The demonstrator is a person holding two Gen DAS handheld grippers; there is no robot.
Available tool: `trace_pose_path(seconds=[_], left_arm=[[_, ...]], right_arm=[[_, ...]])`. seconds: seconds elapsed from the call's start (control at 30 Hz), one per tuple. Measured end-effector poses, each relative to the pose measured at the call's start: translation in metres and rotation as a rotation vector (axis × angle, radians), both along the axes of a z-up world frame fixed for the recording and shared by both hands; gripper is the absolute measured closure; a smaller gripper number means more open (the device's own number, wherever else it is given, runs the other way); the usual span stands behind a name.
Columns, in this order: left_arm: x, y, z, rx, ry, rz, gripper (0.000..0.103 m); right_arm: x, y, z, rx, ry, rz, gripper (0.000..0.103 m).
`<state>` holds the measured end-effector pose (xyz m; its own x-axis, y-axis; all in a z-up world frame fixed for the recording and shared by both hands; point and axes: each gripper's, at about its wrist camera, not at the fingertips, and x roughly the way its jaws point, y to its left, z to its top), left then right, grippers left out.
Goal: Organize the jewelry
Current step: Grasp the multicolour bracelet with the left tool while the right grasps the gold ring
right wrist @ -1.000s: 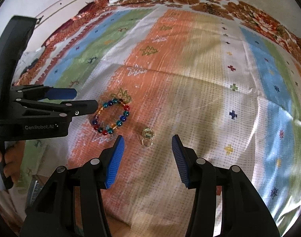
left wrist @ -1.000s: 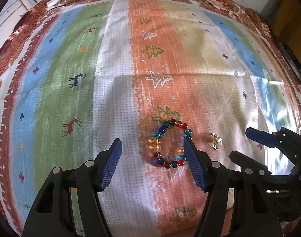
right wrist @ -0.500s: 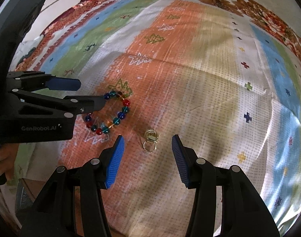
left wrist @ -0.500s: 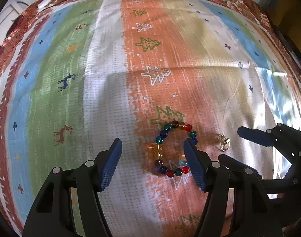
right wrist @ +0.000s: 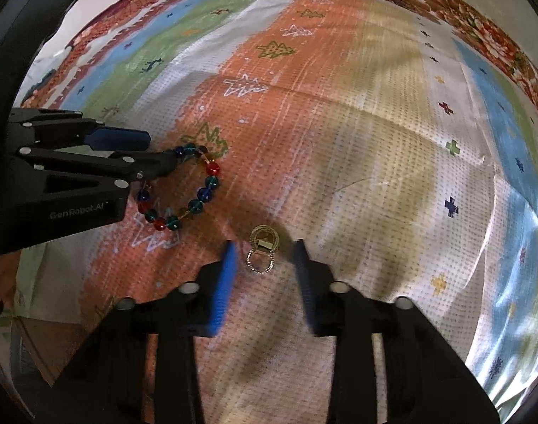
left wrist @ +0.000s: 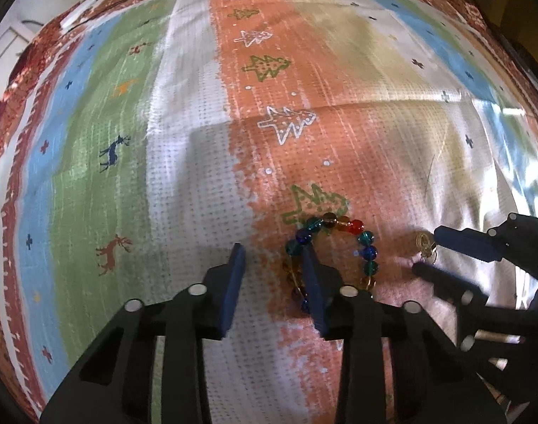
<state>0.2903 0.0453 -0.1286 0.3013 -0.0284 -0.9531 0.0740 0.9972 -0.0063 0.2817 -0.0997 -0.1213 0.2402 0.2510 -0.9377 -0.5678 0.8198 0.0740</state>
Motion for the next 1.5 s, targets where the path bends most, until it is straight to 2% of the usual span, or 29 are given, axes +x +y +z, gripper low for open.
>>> trace_pose_path(seconds=[0.07,0.13,0.3,0.53,1.0,1.5], left_arm=[[-0.001,-0.002,0.0,0.015,0.001,-0.011,0.089],[-0.001,-0.001,0.001,0.017,0.004,-0.012,0.094],[-0.003,0.0,0.009,0.012,-0.009,0.0,0.094],[-0.009,0.007,0.035,-0.044,-0.075,0.034,0.094],[-0.031,0.007,0.071,-0.099,-0.157,0.06,0.094],[-0.055,0.005,0.092,-0.134,-0.211,0.087,0.094]], right_arm=[[-0.001,0.0,0.0,0.0,-0.001,0.003,0.088],[-0.002,0.0,0.0,-0.003,-0.009,0.007,0.088],[-0.003,0.001,0.002,-0.005,-0.018,0.01,0.088],[-0.007,-0.001,0.01,0.003,-0.035,0.007,0.088],[-0.018,-0.015,0.047,0.104,-0.107,-0.049,0.088],[-0.036,-0.03,0.079,0.181,-0.177,-0.087,0.088]])
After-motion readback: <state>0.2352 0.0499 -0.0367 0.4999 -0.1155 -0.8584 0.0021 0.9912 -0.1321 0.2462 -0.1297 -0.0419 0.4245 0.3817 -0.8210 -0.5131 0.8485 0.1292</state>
